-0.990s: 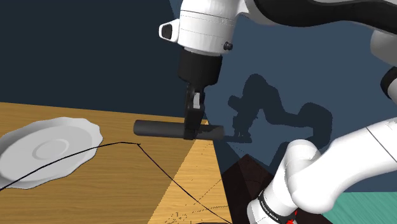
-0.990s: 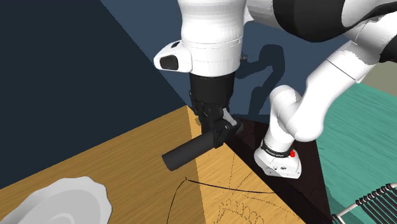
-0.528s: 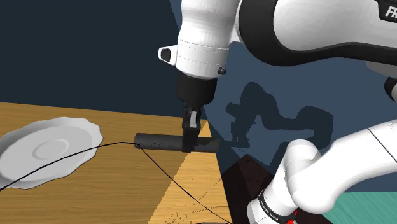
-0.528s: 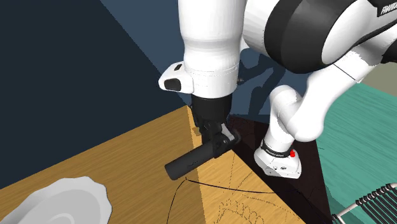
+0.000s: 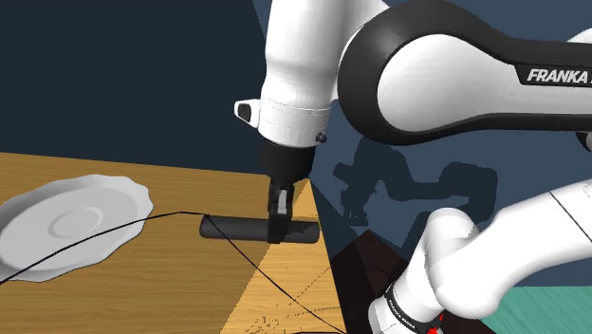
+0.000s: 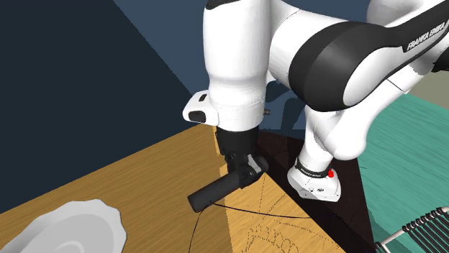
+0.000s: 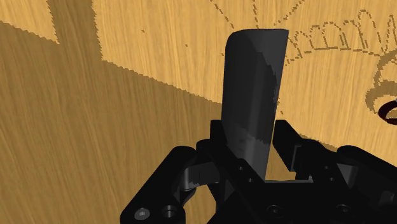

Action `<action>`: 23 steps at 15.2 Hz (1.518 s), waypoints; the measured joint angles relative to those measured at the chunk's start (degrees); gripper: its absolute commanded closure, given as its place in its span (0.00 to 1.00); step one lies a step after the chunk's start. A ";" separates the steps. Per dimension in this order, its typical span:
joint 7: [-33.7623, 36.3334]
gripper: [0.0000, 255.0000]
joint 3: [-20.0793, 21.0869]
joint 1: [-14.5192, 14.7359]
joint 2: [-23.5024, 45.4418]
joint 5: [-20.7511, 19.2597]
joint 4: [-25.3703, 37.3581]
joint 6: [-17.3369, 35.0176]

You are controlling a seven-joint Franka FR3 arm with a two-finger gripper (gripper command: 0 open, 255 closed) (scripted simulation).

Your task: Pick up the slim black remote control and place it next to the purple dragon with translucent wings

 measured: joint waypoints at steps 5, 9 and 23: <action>-0.35 1.00 0.58 0.27 -0.28 0.55 -4.06 3.78; -0.60 1.00 1.13 0.42 0.01 0.94 -6.85 6.86; -1.46 1.00 3.20 0.82 2.50 2.32 -15.78 18.25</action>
